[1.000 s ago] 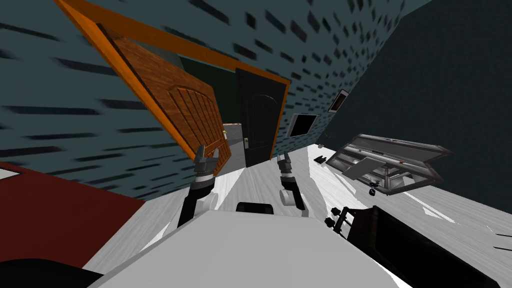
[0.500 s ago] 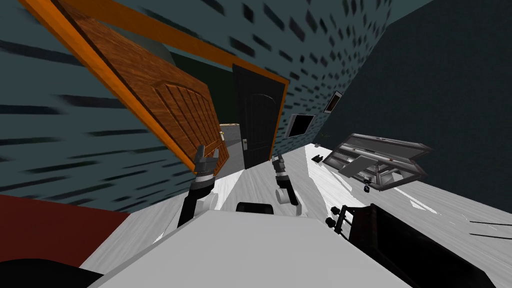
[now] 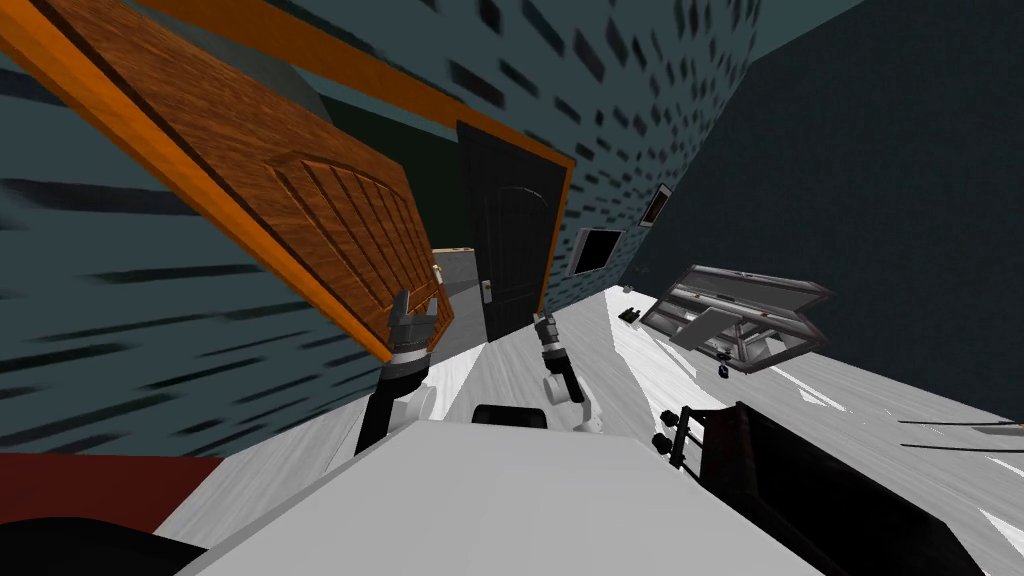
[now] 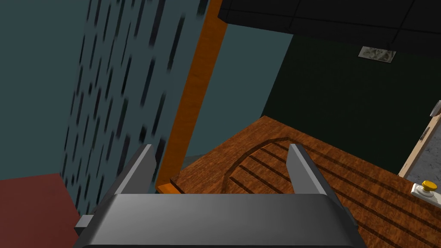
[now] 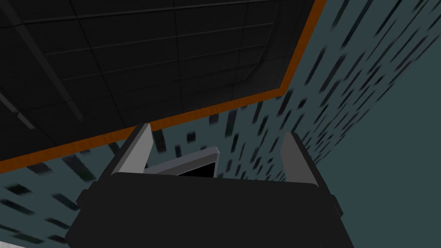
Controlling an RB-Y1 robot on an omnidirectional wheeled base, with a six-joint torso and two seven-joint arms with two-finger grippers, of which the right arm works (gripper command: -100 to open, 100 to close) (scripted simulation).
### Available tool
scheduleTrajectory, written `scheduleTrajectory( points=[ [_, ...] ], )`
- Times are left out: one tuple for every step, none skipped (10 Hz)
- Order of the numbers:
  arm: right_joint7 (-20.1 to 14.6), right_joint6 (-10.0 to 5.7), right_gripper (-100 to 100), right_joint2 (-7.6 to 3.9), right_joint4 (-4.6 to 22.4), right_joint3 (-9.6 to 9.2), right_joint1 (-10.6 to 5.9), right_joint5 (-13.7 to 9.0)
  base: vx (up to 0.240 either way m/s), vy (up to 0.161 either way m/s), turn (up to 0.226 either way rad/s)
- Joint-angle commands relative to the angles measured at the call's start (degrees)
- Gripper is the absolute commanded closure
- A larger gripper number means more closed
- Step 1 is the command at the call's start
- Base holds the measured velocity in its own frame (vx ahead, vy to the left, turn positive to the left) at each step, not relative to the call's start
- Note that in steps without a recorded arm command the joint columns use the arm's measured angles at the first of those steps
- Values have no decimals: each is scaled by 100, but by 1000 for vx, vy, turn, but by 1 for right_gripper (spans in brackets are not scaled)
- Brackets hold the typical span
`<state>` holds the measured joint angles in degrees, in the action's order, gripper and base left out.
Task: Push the door open
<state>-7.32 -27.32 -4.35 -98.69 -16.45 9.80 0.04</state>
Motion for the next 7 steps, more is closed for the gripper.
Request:
scheduleTrajectory(
  points=[
    [-38, 45, -100, -19, 177, -129, -138, -5, 90, 48, -77],
    [-58, 65, -100, -28, 291, -209, -218, -7, 73, 55, -83],
    [-79, 85, -100, -37, 405, -289, -298, -9, 85, 73, -94],
    [-79, 85, -100, -37, 405, -289, -298, -9, 64, 55, -28],
    [-99, 105, -100, -44, 519, -369, -378, -11, 57, 40, -48],
    [-120, 126, -100, -50, 633, -449, -459, -13, 62, 49, -85],
    [-140, 146, -100, -57, 747, -530, -539, -14, 78, 51, -83]
  ],
)
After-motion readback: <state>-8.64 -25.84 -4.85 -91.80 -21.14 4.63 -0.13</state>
